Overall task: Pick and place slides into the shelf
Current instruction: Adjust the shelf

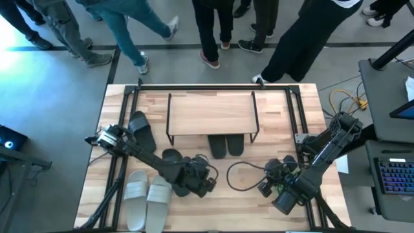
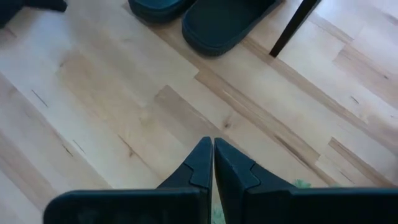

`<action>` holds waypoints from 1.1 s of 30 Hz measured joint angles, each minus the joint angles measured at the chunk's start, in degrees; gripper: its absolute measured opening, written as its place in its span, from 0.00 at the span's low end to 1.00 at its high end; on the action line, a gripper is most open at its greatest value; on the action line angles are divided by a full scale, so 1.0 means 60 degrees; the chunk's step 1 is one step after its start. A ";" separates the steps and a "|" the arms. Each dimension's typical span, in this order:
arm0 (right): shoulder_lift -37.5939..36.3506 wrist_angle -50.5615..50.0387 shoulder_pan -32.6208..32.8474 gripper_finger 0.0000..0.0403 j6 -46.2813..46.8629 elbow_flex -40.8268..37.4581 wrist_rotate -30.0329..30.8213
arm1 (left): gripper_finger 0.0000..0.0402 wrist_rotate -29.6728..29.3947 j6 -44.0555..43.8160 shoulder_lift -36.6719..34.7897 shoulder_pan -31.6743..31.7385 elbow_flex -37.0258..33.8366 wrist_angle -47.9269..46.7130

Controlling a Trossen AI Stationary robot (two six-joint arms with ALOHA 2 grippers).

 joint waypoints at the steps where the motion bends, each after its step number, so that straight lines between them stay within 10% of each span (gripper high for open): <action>1: 0.0000 -0.0016 0.0000 0.02 -0.0007 -0.0001 0.0042 | 0.00 -0.0164 -0.0305 -0.0001 0.0046 -0.0076 0.0066; 33: 0.0000 -0.0052 0.0039 0.02 0.0026 -0.0015 0.0155 | 0.00 -0.1399 0.0419 0.0010 0.2518 -0.1533 0.2249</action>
